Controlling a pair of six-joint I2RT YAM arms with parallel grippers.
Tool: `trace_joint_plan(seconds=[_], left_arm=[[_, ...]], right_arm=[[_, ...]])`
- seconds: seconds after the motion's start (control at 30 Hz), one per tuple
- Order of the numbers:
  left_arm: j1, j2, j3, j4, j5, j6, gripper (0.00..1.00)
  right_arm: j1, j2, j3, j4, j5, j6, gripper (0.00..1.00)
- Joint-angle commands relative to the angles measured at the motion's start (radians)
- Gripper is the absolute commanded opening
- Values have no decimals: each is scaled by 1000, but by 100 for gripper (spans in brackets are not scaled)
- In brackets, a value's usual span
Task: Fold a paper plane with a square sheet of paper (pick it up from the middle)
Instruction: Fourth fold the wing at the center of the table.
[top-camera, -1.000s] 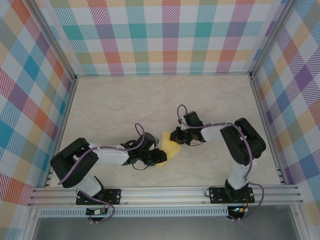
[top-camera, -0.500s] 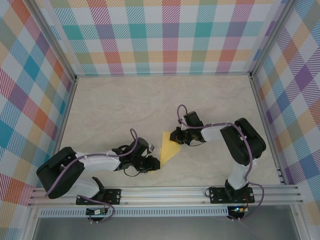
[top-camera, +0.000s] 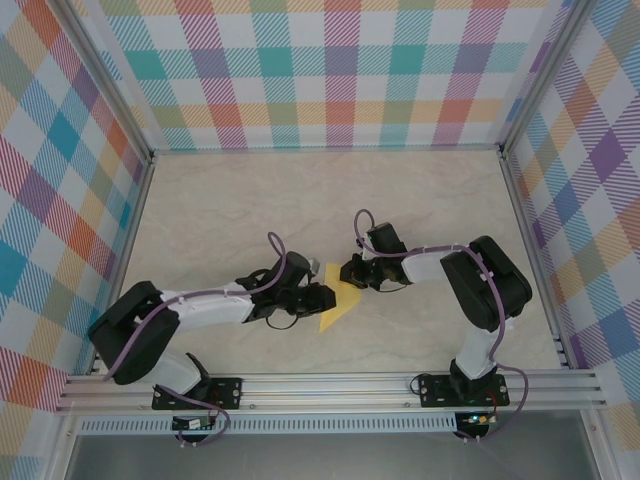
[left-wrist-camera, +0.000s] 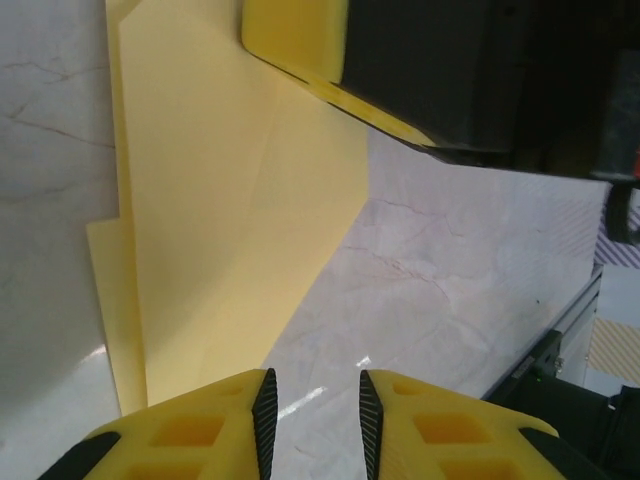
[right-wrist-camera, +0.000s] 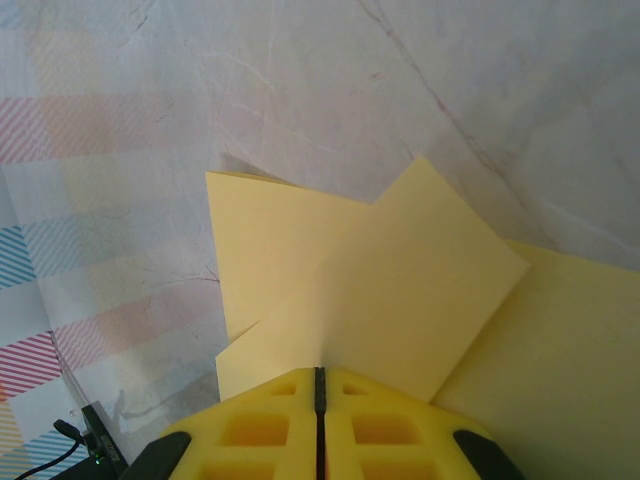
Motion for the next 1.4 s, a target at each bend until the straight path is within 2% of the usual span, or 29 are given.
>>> trace_joint_plan(seconds=[0.0, 0.1, 0.23, 0.4, 0.57, 0.73, 1.23, 1.37], left_arm=[[5, 78, 34, 30, -15, 9, 27], [4, 130, 31, 7, -42, 9, 23], [2, 151, 25, -129, -96, 23, 16], [-3, 128, -71, -110, -67, 27, 13], [-12, 77, -125, -114, -68, 34, 13], [-15, 71, -109, -158, -79, 51, 13], [-49, 139, -45, -171, -41, 78, 13], [-56, 145, -35, -164, -36, 78, 13]], right_arm=[[5, 40, -32, -163, 109, -11, 8], [7, 40, -24, -170, 107, -11, 8], [5, 35, 7, -199, 140, -26, 8], [-14, 52, 63, -241, 194, -57, 8], [-72, 72, 62, -168, 160, -44, 8], [-119, 89, 71, -120, 140, -35, 9], [-192, 92, 161, -167, 110, -73, 10], [-203, 31, 180, -211, 105, -95, 12]])
